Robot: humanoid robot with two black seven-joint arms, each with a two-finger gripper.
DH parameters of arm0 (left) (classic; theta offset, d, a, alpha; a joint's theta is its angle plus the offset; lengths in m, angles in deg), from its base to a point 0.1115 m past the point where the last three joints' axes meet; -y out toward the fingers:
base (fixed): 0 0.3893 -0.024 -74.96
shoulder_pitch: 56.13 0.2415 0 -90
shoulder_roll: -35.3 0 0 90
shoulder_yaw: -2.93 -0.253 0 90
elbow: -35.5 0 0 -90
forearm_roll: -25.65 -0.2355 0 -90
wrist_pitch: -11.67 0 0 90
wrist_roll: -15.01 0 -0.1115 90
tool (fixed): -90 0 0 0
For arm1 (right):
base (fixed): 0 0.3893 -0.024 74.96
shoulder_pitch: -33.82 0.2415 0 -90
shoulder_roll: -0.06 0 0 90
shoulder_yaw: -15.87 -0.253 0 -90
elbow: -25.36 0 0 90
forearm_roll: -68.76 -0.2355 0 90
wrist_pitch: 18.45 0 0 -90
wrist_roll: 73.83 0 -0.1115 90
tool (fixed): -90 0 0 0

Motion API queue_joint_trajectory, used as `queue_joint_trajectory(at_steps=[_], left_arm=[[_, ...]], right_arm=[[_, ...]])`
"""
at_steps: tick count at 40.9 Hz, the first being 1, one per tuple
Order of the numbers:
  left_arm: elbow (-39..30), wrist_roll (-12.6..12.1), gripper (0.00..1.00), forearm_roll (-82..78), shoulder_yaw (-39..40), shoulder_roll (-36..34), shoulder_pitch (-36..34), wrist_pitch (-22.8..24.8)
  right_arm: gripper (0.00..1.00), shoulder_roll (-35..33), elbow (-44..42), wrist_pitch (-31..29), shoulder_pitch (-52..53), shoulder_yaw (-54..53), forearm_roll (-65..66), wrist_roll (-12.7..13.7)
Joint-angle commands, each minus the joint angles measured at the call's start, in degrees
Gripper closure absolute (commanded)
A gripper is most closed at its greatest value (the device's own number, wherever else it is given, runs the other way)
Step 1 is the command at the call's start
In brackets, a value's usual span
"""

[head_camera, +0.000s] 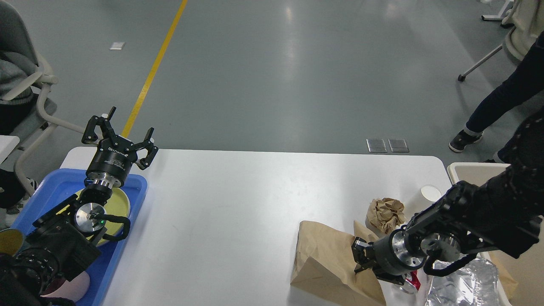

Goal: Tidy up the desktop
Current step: 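Lift the brown paper bag with the right gripper up and away, then carry the bag to the cardboard bin and release it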

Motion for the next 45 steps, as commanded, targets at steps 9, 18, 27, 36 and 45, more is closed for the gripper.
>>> queue_joint_trajectory(at_steps=[9, 18, 27, 36, 45], left_arm=[[0.0, 0.0, 0.0, 0.0, 0.0, 0.0, 0.0, 0.0], [0.0, 0.0, 0.0, 0.0, 0.0, 0.0, 0.0, 0.0], [0.0, 0.0, 0.0, 0.0, 0.0, 0.0, 0.0, 0.0], [0.0, 0.0, 0.0, 0.0, 0.0, 0.0, 0.0, 0.0], [0.0, 0.0, 0.0, 0.0, 0.0, 0.0, 0.0, 0.0]], right_arm=[[1.0, -7.7, 7.2, -23.6, 33.0, 1.0, 2.3, 0.5], [1.0, -3.0, 7.1, -29.3, 49.8, 1.4, 9.4, 0.7], [1.0, -3.4, 0.7, -27.2, 46.1, 7.0, 15.9, 0.6], [1.0, -7.0, -15.7, -20.7, 32.5, 16.0, 16.2, 0.6], [1.0, -15.9, -40.5, -12.5, 7.5, 17.0, 15.4, 0.7]])
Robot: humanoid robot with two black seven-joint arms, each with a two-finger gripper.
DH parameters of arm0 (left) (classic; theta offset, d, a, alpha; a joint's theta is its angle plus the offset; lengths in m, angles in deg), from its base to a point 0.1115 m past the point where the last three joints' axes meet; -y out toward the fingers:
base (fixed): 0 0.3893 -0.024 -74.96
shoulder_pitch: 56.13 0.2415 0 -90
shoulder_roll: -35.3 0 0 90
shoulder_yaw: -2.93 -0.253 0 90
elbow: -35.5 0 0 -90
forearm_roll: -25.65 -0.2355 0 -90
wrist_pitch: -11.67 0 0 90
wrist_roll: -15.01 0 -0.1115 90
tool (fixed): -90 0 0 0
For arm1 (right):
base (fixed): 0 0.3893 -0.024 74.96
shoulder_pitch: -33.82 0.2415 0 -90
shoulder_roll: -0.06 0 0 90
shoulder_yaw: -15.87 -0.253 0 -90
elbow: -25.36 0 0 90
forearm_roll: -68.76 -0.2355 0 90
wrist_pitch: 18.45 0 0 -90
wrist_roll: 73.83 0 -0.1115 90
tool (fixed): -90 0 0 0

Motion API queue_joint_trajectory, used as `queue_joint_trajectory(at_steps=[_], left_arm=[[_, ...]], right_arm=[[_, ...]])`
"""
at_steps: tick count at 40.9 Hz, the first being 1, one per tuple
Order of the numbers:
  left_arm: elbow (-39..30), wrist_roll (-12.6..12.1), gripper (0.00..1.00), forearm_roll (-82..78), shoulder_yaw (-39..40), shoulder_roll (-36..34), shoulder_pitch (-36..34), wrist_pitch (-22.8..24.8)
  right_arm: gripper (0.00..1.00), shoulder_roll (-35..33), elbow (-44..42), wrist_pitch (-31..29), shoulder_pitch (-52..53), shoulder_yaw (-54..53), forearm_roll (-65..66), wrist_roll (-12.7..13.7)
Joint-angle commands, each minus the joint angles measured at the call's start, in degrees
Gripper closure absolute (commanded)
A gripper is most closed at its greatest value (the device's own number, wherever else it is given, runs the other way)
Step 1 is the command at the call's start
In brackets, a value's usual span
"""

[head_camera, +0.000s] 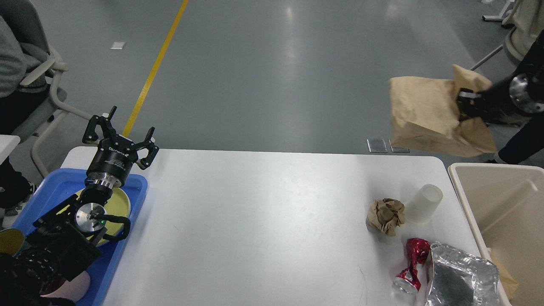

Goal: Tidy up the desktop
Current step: 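Carry the bag to the cardboard bin and release it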

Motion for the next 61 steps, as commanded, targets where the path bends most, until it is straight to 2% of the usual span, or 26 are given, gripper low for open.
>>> queue_joint_trajectory(at_steps=[1, 3, 4, 8, 9, 15, 20, 22, 23, 24, 25, 26, 27, 39, 44, 51, 57, 61], left_arm=[[0.0, 0.0, 0.0, 0.0, 0.0, 0.0, 0.0, 0.0], [0.0, 0.0, 0.0, 0.0, 0.0, 0.0, 0.0, 0.0], [0.0, 0.0, 0.0, 0.0, 0.0, 0.0, 0.0, 0.0], [0.0, 0.0, 0.0, 0.0, 0.0, 0.0, 0.0, 0.0], [0.0, 0.0, 0.0, 0.0, 0.0, 0.0, 0.0, 0.0], [0.0, 0.0, 0.0, 0.0, 0.0, 0.0, 0.0, 0.0], [0.0, 0.0, 0.0, 0.0, 0.0, 0.0, 0.0, 0.0], [0.0, 0.0, 0.0, 0.0, 0.0, 0.0, 0.0, 0.0], [0.0, 0.0, 0.0, 0.0, 0.0, 0.0, 0.0, -0.1], [0.0, 0.0, 0.0, 0.0, 0.0, 0.0, 0.0, 0.0], [0.1, 0.0, 0.0, 0.0, 0.0, 0.0, 0.0, 0.0], [0.0, 0.0, 0.0, 0.0, 0.0, 0.0, 0.0, 0.0], [0.0, 0.0, 0.0, 0.0, 0.0, 0.0, 0.0, 0.0], [0.0, 0.0, 0.0, 0.0, 0.0, 0.0, 0.0, 0.0], [0.0, 0.0, 0.0, 0.0, 0.0, 0.0, 0.0, 0.0], [0.0, 0.0, 0.0, 0.0, 0.0, 0.0, 0.0, 0.0], [0.0, 0.0, 0.0, 0.0, 0.0, 0.0, 0.0, 0.0], [0.0, 0.0, 0.0, 0.0, 0.0, 0.0, 0.0, 0.0]], right_arm=[[1.0, -2.9, -11.4, 7.3, -13.4, 0.3, -1.0, 0.1], [1.0, -3.4, -14.8, 11.2, -17.8, 0.3, -1.1, 0.1], [1.0, -4.1, -18.4, 15.5, -22.8, 0.1, -1.4, 0.1], [1.0, -5.9, -26.3, 22.8, -33.7, -0.6, -1.5, 0.4], [1.0, -7.1, -31.4, 25.1, -39.0, -1.3, -2.1, 1.0], [1.0, -5.8, -45.1, 27.9, -53.5, -8.0, -6.9, 4.0], [1.0, -3.6, -51.5, 28.5, -61.1, -16.4, -8.4, 9.2], [1.0, -3.6, -51.6, 28.8, -61.7, -18.6, -8.8, 10.5], [0.92, -3.5, -51.5, 29.1, -61.8, -19.6, -8.8, 11.0], [0.54, -3.5, -51.4, 29.1, -62.0, -20.4, -8.8, 11.4], [0.01, -3.6, -51.4, 28.9, -62.3, -21.1, -8.8, 11.7], [0.05, -3.7, -51.4, 29.0, -63.0, -22.2, -8.8, 12.2], [0.0, -3.8, -51.4, 29.1, -63.3, -22.5, -8.8, 12.3], [0.0, -4.9, -51.5, 29.2, -63.9, -22.8, -8.8, 12.7], [0.0, -4.9, -51.4, 29.1, -63.1, -22.8, -8.7, 14.2], [0.0, -4.5, -51.1, 28.9, -62.8, -22.7, -8.5, 14.5], [0.0, -4.3, -50.0, 28.1, -57.4, -22.8, -8.0, 14.4], [0.0, -4.5, -44.9, 28.1, -51.4, -22.7, -7.8, 14.4]])
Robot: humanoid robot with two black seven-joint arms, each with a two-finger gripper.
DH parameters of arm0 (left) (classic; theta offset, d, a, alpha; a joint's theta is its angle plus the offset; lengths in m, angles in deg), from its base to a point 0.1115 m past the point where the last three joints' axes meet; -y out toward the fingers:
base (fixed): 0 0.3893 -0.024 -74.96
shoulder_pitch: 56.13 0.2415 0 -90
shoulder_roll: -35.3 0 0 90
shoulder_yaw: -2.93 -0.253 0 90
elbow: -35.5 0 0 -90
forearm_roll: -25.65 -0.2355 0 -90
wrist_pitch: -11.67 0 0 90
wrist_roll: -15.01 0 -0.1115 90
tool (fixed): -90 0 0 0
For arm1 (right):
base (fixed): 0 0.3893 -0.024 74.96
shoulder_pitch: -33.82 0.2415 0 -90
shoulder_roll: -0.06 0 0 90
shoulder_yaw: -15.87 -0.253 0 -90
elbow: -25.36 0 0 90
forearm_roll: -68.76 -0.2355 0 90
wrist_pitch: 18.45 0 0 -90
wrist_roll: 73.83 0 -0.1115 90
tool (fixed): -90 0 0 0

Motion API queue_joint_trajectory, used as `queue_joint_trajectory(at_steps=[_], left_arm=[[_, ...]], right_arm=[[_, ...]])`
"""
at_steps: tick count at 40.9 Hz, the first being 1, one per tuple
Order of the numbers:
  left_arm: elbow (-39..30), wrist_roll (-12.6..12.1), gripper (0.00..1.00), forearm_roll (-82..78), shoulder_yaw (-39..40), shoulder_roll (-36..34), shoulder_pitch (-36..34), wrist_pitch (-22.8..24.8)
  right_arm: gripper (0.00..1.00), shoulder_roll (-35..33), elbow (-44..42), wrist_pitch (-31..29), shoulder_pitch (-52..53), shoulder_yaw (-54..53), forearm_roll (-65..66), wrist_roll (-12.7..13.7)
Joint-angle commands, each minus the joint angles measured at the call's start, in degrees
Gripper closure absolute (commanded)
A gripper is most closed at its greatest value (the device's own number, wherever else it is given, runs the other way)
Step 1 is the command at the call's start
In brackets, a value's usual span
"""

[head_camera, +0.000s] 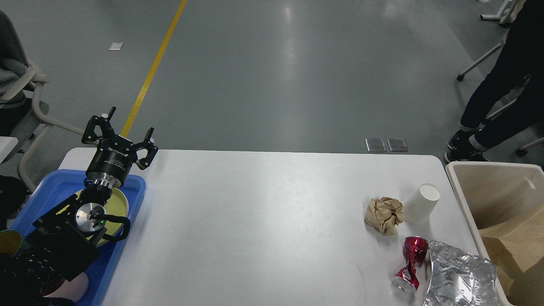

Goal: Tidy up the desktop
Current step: 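Carry the bag to the cardboard bin and release it, then lower the right gripper onto the red can and silver foil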

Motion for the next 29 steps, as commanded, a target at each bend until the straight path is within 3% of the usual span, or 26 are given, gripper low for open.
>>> queue_joint_trajectory(at_steps=[1, 7, 8, 17, 23, 29], left_arm=[[0.0, 0.0, 0.0, 0.0, 0.0, 0.0, 0.0, 0.0], [0.0, 0.0, 0.0, 0.0, 0.0, 0.0, 0.0, 0.0], [0.0, 0.0, 0.0, 0.0, 0.0, 0.0, 0.0, 0.0], [0.0, 0.0, 0.0, 0.0, 0.0, 0.0, 0.0, 0.0], [0.0, 0.0, 0.0, 0.0, 0.0, 0.0, 0.0, 0.0], [0.1, 0.0, 0.0, 0.0, 0.0, 0.0, 0.0, 0.0]], right_arm=[[0.0, -0.2, 6.8, -0.2, 8.8, -0.1, 0.3, 0.0], [0.0, -0.5, 22.5, -0.2, 23.7, 0.6, 0.6, 0.0], [0.0, -0.5, 28.7, -0.2, 28.8, 0.7, 1.4, 0.0], [0.0, 2.9, 58.4, -0.2, 48.3, 0.8, 8.4, -0.1], [0.0, 7.8, 73.7, -0.3, 55.2, 0.8, 8.7, -0.2], [0.0, 12.5, 78.6, -6.7, 58.1, 0.8, 8.2, -0.4]])
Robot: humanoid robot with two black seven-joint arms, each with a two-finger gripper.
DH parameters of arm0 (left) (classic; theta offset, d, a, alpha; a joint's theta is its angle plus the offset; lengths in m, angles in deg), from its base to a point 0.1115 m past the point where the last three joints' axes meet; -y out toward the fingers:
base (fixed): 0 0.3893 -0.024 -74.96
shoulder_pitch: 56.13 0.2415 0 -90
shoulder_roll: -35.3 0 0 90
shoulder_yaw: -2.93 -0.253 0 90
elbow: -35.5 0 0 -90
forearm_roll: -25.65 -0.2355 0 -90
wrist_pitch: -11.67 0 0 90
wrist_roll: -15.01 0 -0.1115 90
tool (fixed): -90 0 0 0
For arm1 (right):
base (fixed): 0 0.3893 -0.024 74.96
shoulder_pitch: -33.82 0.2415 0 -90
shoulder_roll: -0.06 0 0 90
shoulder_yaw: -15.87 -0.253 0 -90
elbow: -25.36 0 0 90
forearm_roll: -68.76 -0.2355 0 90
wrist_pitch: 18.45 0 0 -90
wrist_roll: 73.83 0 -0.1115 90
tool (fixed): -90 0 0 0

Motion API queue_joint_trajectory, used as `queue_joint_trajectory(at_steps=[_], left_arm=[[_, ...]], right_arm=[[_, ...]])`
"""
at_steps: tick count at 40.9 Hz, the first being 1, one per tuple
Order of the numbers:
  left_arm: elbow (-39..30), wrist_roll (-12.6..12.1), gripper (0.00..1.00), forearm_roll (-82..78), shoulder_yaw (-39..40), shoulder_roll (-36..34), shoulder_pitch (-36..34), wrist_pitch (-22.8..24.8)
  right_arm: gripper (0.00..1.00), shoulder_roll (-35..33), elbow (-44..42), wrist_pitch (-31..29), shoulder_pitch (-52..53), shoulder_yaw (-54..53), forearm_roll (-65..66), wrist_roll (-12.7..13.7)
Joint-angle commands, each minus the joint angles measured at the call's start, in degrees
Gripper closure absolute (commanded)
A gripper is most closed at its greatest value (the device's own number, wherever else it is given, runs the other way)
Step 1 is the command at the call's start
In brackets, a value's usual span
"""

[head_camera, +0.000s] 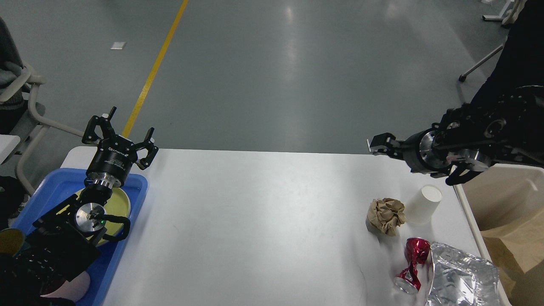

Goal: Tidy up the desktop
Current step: 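Lower the right gripper onto the red can and silver foil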

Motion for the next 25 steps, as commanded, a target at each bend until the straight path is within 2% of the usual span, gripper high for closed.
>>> queue_joint_trajectory(at_steps=[1, 9, 20, 25], left_arm=[[0.0, 0.0, 0.0, 0.0, 0.0, 0.0, 0.0, 0.0], [0.0, 0.0, 0.0, 0.0, 0.0, 0.0, 0.0, 0.0], [0.0, 0.0, 0.0, 0.0, 0.0, 0.0, 0.0, 0.0], [0.0, 0.0, 0.0, 0.0, 0.0, 0.0, 0.0, 0.0]], right_arm=[[0.0, 5.3, 4.5, -8.3, 2.9, -0.6, -0.5, -0.4], [0.0, 6.1, 8.3, -11.8, 2.0, -1.2, -0.7, -0.4], [0.0, 2.9, 6.4, -11.1, -6.7, 5.9, 3.1, -0.5], [0.0, -0.9, 5.9, -8.7, -11.7, 6.6, 7.8, -0.5]])
